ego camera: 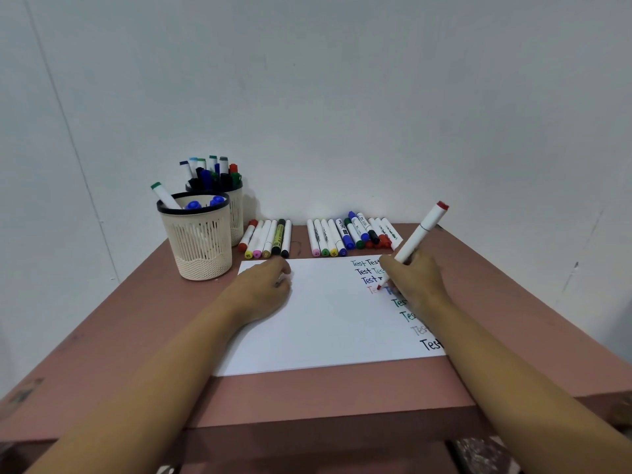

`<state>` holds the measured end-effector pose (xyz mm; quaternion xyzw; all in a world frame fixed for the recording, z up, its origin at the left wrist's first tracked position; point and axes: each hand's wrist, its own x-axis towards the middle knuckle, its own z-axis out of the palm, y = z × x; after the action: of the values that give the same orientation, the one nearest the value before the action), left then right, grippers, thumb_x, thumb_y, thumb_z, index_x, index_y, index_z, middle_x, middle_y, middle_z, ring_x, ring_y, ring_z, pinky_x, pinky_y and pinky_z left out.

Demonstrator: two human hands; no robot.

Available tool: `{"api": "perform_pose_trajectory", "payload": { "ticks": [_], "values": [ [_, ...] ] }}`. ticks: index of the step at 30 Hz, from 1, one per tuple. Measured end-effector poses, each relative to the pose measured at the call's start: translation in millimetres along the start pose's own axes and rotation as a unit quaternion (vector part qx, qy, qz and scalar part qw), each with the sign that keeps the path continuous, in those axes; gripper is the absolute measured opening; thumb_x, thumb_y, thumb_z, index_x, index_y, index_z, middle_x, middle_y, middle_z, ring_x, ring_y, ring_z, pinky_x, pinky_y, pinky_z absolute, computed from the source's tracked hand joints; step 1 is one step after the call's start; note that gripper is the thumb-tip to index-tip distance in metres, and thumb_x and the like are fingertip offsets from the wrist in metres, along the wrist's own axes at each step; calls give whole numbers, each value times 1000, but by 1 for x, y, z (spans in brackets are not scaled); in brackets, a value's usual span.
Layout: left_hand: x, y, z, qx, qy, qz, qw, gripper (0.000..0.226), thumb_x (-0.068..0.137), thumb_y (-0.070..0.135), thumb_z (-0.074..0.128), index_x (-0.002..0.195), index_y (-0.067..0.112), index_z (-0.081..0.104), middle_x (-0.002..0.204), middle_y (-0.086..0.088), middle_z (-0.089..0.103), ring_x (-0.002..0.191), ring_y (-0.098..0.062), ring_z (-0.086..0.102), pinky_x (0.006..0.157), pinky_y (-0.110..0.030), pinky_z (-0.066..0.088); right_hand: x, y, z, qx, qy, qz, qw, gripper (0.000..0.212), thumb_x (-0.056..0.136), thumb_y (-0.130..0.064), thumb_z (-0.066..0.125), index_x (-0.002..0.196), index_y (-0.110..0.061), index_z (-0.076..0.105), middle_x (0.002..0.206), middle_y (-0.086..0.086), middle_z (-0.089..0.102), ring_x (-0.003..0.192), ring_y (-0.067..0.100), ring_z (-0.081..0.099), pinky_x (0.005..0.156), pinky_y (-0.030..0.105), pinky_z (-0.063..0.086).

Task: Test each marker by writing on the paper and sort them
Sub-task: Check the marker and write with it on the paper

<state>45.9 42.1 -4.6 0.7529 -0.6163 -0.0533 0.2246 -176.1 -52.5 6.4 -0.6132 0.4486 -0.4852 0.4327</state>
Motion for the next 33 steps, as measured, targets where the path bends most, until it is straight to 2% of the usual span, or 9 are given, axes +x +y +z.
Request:
{"api": "perform_pose_trajectory", "payload": {
  "ticks": [4, 9, 12, 14, 18, 23, 26, 29, 33],
  "values": [
    [0, 1, -1, -20, 7, -11, 1000, 11, 94, 22, 43, 100, 13, 47, 118, -4, 60, 105, -21, 54, 92, -34, 42, -1, 0, 2, -7, 11, -4, 1000, 21, 83, -6, 61, 73, -13, 44, 61, 4, 46, 46, 16, 45, 39, 21, 39],
    [0, 4, -4, -11, 9, -20, 1000, 18, 99, 24, 40, 103, 11, 50, 114, -10, 60, 100, -21, 52, 88, -32, 39, 2, -1, -1, 15, 14, 18, 1000, 18, 85, -9, 58, 74, -13, 44, 64, 8, 46, 48, 16, 43, 40, 22, 35],
    [2, 4, -6, 22, -2, -30, 999, 24, 102, 27, 31, 106, 11, 49, 122, -6, 59, 111, -22, 52, 109, -39, 27, 5, -5, -4, 57, 0, 48, 997, 12, 88, -8, 55, 79, -10, 48, 64, 8, 47, 47, 14, 42, 40, 24, 37],
    [2, 5, -7, 52, 6, -25, 998, 28, 102, 28, 28, 106, 9, 48, 122, -6, 60, 114, -23, 51, 113, -41, 15, 7, -7, -6, 100, -18, 74, 992, 9, 88, -4, 54, 81, -7, 48, 64, 8, 47, 48, 14, 43, 41, 23, 39],
    [0, 15, -11, 29, 99, 20, 994, 31, 101, 30, 33, 105, 7, 53, 111, -9, 59, 101, -29, 54, 87, -37, 37, 8, -10, -7, 105, -41, 92, 989, 11, 89, -4, 54, 80, -6, 51, 62, 9, 50, 49, 14, 46, 42, 23, 42],
    [-6, 28, -14, -25, 163, 48, 985, 24, 99, 31, 40, 84, 13, 47, 71, 0, 54, 79, -30, 54, 58, -34, 31, 6, -15, -2, 88, -40, 48, 994, 12, 89, -5, 54, 77, -7, 53, 65, 9, 53, 52, 13, 50, 44, 23, 42],
    [-9, 34, -15, -78, 136, 58, 986, 19, 99, 28, 42, 100, 14, 55, 81, 11, 51, 82, -13, 47, 58, -21, 29, 0, -26, 2, 160, -62, 47, 984, 18, 93, -7, 54, 75, -6, 54, 65, 8, 54, 51, 13, 50, 42, 22, 44],
    [-12, 37, -13, -149, 55, 69, 985, 30, 99, 14, 34, 125, 16, 50, 107, 5, 51, 99, -7, 43, 74, -14, 27, -3, -31, 6, 243, -100, 94, 960, 29, 98, -28, 50, 78, -8, 57, 61, 4, 53, 48, 12, 45, 40, 22, 37],
    [-11, 37, -8, -132, 30, 102, 985, 38, 98, 19, 43, 136, 23, 43, 110, 4, 52, 91, -8, 45, 77, -14, 30, -6, -32, 10, 203, -140, 104, 963, 31, 96, -37, 52, 77, -15, 61, 57, -3, 42, 45, 9, 31, 41, 19, 23]
  ]
}}
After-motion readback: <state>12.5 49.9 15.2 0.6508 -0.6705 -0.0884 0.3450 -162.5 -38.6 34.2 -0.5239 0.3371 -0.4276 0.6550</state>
